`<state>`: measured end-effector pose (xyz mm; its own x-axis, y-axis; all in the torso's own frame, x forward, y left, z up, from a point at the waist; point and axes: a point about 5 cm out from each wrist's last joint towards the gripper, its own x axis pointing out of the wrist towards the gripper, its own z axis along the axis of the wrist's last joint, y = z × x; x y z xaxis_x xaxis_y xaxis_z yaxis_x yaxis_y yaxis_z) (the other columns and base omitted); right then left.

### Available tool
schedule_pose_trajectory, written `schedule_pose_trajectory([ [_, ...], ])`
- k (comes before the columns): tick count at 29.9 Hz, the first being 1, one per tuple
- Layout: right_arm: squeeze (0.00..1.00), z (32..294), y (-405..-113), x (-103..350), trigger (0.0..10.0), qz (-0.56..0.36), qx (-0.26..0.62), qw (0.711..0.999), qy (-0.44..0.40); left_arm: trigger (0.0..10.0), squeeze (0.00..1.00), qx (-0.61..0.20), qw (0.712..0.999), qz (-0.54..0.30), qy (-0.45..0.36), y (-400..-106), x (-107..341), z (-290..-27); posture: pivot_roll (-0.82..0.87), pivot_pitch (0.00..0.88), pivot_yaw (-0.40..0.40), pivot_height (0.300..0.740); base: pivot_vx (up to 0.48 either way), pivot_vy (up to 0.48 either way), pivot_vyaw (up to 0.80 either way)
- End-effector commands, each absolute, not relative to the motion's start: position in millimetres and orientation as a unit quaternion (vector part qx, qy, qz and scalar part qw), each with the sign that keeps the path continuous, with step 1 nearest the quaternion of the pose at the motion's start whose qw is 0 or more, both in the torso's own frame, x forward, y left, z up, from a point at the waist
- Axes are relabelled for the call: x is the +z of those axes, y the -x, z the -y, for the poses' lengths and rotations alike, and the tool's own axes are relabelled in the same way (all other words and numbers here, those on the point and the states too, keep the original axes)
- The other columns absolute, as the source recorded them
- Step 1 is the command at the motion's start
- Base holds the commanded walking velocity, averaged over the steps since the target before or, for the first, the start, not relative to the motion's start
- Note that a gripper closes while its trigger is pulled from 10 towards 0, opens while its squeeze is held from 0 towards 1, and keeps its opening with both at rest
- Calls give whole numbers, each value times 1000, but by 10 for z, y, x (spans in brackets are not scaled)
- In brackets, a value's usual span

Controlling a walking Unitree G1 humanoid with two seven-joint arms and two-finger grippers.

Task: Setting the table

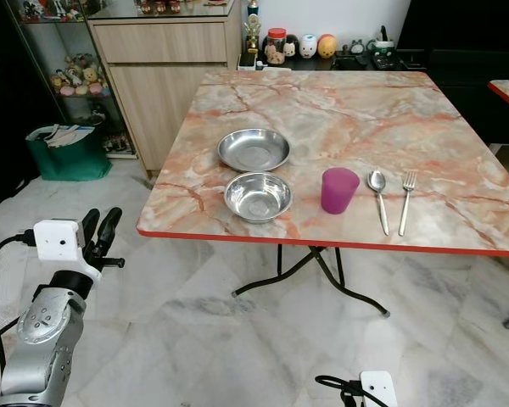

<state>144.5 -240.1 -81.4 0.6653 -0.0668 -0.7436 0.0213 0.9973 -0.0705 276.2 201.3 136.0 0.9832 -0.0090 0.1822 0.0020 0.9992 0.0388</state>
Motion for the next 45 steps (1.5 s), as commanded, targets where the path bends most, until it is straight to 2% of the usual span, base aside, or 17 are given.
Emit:
schedule_pose_trajectory([
  [1,0,2401,-1432,-827,10000,-416,-30,909,20,10000,0,-1,995,94,-18,-2755,1370,-2041,-8,0,11,740,0,0,0],
  [10,0,2361,-1433,-849,10000,-426,-29,904,14,10000,0,2,995,99,-18,-2773,1392,-2052,-8,0,12,740,0,0,-334],
  [19,0,2431,-1384,-856,10000,-438,-29,898,17,10000,0,4,995,99,-21,-2768,1396,-2074,-6,0,9,740,260,0,0],
  [29,0,2609,-1042,-917,10000,-481,-40,876,20,10000,0,1,994,103,-22,-2785,1410,-2081,-10,0,8,740,280,0,-196],
  [39,0,2495,-1205,-926,10000,-487,-36,872,27,10000,0,-3,994,106,-26,-2799,1425,-2089,-9,0,8,740,284,0,-108],
  [45,0,2672,-981,-936,10000,-511,-57,857,26,10000,0,-7,994,109,-27,-2820,1436,-2090,-7,0,10,740,284,0,0],
])
